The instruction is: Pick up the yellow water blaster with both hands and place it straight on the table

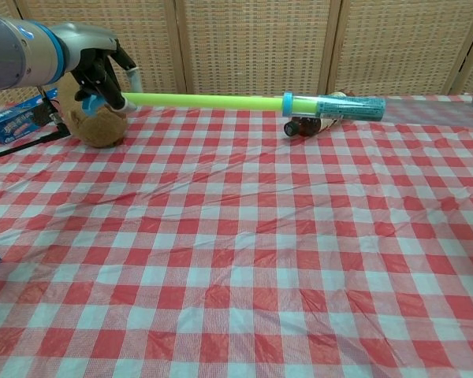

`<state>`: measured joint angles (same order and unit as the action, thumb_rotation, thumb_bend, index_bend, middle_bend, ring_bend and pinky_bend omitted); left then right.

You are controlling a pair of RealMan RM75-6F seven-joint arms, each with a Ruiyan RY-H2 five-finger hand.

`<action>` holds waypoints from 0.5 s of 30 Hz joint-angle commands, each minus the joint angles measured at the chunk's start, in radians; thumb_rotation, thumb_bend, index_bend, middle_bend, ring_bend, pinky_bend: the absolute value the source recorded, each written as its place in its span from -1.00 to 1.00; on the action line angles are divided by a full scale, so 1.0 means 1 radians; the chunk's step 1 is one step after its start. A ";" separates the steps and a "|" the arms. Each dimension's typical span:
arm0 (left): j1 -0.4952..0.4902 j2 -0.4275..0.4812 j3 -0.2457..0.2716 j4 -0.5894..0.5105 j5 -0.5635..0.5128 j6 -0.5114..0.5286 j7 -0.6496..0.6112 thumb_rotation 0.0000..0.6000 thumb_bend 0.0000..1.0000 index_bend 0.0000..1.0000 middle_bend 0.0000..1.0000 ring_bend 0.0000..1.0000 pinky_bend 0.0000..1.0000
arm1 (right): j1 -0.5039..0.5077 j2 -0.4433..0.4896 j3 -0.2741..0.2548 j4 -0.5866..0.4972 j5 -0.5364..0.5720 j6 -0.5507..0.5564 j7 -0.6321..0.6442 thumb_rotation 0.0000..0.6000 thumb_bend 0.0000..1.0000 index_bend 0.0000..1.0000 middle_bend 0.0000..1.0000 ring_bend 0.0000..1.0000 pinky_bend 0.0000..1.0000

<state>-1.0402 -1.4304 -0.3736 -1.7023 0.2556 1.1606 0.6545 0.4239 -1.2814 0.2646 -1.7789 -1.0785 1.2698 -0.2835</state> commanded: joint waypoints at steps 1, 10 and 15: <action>-0.009 -0.016 -0.001 0.003 -0.001 0.001 0.002 1.00 0.37 0.77 0.88 0.77 0.55 | 0.013 -0.001 0.001 -0.003 -0.005 -0.012 -0.012 1.00 0.17 0.13 1.00 1.00 0.27; -0.029 -0.067 -0.014 0.020 -0.013 0.002 -0.006 1.00 0.37 0.76 0.88 0.77 0.55 | 0.048 0.003 0.004 -0.003 0.000 -0.044 -0.049 1.00 0.17 0.14 1.00 1.00 0.27; -0.043 -0.089 -0.021 0.031 -0.015 -0.006 -0.007 1.00 0.37 0.76 0.88 0.77 0.55 | 0.064 0.007 0.005 -0.013 0.010 -0.056 -0.064 1.00 0.17 0.14 1.00 1.00 0.27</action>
<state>-1.0813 -1.5164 -0.3925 -1.6723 0.2414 1.1567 0.6491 0.4854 -1.2750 0.2709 -1.7899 -1.0704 1.2172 -0.3446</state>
